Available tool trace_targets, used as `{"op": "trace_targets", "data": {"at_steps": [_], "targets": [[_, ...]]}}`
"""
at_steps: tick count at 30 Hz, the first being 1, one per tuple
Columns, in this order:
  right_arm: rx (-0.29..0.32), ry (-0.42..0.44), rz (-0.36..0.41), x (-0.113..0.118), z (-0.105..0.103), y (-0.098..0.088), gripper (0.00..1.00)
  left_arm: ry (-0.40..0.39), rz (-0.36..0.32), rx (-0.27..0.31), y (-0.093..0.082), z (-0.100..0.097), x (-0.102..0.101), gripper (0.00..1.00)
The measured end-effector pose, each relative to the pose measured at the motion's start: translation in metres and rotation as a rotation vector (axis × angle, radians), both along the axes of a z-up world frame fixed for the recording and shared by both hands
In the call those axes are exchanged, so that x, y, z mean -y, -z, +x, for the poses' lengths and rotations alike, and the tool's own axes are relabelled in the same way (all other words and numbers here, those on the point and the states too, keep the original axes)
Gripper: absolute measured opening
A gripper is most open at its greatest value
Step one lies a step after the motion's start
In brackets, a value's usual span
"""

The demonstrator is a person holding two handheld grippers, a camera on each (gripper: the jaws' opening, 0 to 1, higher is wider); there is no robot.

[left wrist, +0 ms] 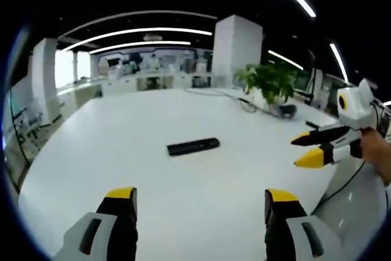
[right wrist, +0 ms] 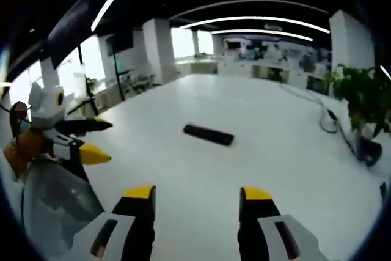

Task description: Press the specified remote control buttons in sequence, fully releasing each button before pressing the next.

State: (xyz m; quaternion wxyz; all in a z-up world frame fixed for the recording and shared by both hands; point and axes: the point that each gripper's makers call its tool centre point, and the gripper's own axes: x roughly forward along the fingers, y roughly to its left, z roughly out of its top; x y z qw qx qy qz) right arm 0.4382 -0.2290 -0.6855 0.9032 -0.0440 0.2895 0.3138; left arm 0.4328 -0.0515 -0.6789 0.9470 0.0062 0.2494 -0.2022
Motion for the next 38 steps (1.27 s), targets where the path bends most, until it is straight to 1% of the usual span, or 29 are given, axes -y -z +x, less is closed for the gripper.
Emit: {"op": "trace_targets", "data": {"at_steps": [4, 10, 15, 18, 21, 24, 31, 34, 38], "targets": [[-0.012, -0.006, -0.005, 0.000, -0.001, 0.004, 0.52, -0.004, -0.005, -0.013, 0.004, -0.001, -0.001, 0.88], [-0.014, 0.005, 0.008, 0.001, 0.002, 0.002, 0.51, -0.007, -0.018, -0.026, 0.009, -0.002, 0.001, 0.88], [-0.025, 0.010, 0.003, 0.001, -0.001, 0.011, 0.51, -0.005, -0.037, -0.036, 0.013, -0.004, 0.004, 0.88], [-0.046, 0.007, 0.008, 0.000, -0.004, 0.015, 0.50, -0.011, -0.047, -0.043, 0.015, -0.004, 0.003, 0.87], [-0.035, 0.011, 0.010, 0.001, -0.003, 0.013, 0.50, -0.015, -0.058, -0.050, 0.017, -0.005, 0.003, 0.87], [-0.028, 0.014, 0.008, 0.002, -0.001, 0.012, 0.50, -0.009, -0.066, -0.053, 0.018, -0.006, 0.005, 0.87], [-0.025, 0.011, 0.002, 0.003, 0.000, 0.013, 0.50, 0.023, -0.060, -0.067, 0.022, -0.008, 0.011, 0.87], [-0.026, 0.002, 0.003, 0.000, -0.001, 0.013, 0.51, 0.029, -0.066, -0.071, 0.022, -0.009, 0.013, 0.87], [-0.031, -0.010, 0.010, -0.004, -0.002, 0.013, 0.55, 0.046, -0.073, -0.067, 0.021, -0.010, 0.017, 0.89]]}}
